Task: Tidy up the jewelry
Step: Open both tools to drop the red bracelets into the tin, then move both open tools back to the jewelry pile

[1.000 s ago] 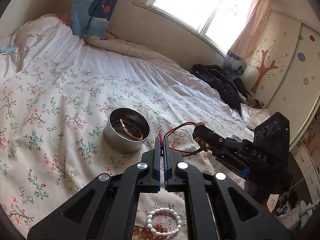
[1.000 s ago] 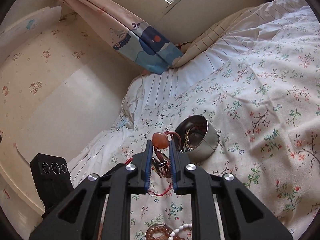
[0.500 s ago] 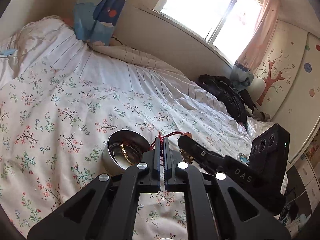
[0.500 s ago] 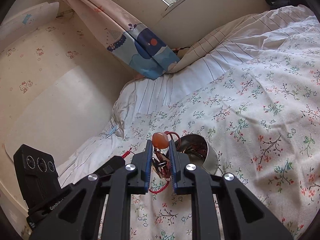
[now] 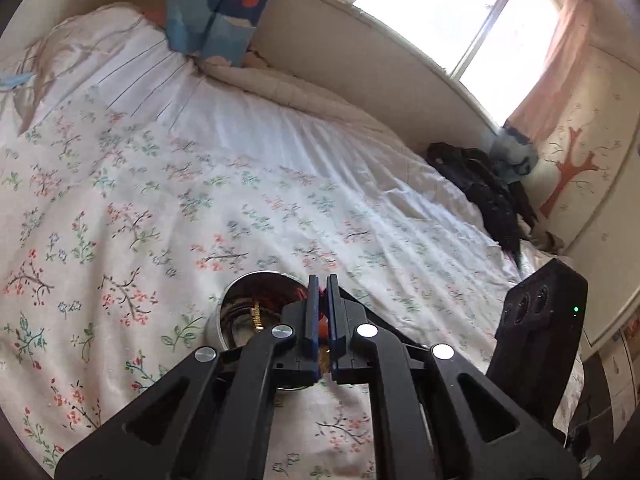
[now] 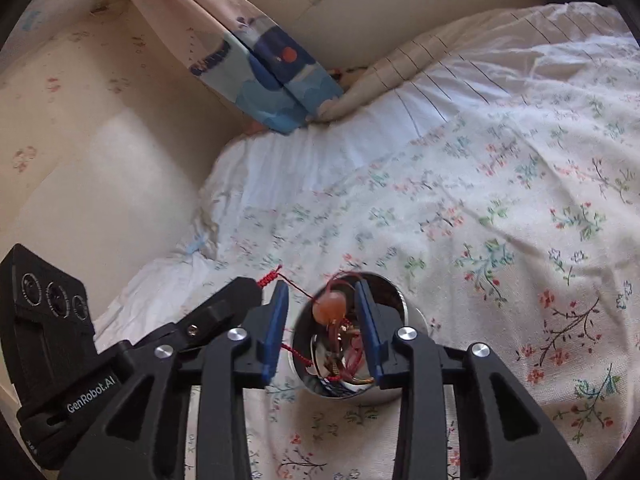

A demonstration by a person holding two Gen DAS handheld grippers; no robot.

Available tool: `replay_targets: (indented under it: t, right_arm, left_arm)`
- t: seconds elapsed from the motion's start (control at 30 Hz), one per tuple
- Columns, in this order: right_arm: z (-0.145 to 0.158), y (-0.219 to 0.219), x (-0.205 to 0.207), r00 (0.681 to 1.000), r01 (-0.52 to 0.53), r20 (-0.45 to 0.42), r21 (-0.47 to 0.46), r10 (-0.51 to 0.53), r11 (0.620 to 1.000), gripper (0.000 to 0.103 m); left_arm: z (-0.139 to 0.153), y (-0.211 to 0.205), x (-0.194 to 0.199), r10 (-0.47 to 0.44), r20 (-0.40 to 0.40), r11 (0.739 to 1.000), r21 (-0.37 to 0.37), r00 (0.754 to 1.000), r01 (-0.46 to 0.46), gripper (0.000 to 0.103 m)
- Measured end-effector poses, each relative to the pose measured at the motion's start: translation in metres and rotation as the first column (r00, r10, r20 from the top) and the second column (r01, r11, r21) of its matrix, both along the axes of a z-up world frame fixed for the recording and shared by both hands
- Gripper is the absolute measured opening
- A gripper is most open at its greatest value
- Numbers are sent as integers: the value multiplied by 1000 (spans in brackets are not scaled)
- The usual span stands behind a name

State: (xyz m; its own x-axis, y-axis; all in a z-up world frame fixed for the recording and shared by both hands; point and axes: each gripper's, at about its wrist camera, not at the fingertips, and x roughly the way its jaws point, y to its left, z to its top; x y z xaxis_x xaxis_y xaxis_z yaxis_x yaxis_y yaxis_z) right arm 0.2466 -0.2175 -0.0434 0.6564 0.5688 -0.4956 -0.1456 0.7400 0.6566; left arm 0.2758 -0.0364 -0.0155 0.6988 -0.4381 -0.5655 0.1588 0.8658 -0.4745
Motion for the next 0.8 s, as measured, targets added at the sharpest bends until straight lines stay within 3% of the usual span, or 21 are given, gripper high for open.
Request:
replay_targets:
  t: [0.07,0.17,0.27,0.6,0.8]
  right_arm:
    - [-9,-9,1,1000,19,-15,19,-19,1000,49]
    - [-5,-20,-2,999,45,3,42,-45,998,51]
    - [1,-27,-8,998,61,26,44,-62,997,60]
    - [-1,-41,-12,995,94,-26,33,-93,995,69]
    - [1,-49,-30,994,91,-57,1,-90,996,75]
  left_arm:
    - [-12,8,6,45,-55,999,6,997,-45,35]
    - [-12,18,5,80,-47,996,30,996,-79,42]
    - [-8,21,1,100,-23,994,38,995,-99,53]
    - [-13,29,-9,131,-64,986,116,989,-123,69]
    - [-21,20,-35,94,-89,966,248,992,-70,70]
